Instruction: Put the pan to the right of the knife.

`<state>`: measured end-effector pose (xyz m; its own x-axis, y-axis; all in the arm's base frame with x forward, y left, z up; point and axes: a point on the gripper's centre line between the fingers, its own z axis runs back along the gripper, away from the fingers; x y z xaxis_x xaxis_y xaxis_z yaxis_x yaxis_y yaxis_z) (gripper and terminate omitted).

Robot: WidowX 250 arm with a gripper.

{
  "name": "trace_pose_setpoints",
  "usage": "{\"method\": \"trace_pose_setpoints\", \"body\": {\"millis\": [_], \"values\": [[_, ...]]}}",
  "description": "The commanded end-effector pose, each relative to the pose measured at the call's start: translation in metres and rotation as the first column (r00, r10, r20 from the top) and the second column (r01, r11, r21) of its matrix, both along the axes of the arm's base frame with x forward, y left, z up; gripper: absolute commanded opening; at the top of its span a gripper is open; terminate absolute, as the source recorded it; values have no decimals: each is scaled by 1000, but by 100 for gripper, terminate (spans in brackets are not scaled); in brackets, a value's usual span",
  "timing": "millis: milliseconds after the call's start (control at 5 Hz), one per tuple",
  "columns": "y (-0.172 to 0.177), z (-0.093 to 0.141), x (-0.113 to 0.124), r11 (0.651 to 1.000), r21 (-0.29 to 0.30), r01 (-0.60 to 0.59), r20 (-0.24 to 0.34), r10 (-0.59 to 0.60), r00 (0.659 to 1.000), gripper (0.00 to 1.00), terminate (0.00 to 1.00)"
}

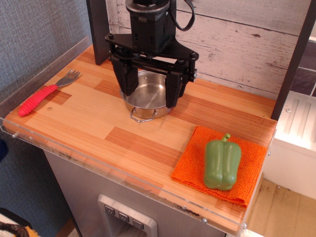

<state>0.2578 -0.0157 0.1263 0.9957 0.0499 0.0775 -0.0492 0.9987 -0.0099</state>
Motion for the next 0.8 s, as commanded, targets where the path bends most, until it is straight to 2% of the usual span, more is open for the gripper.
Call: {"method": "trace_pose_setpoints", "body": {"millis": [0,200,600], "values": [[0,0,0,1000,0,0,0,0,1000,100,0],[-1,-15,19,997,-13,-73,35,73,997,100,0],[22,-57,84,978,32,-208,37,207,978,100,0]]}}
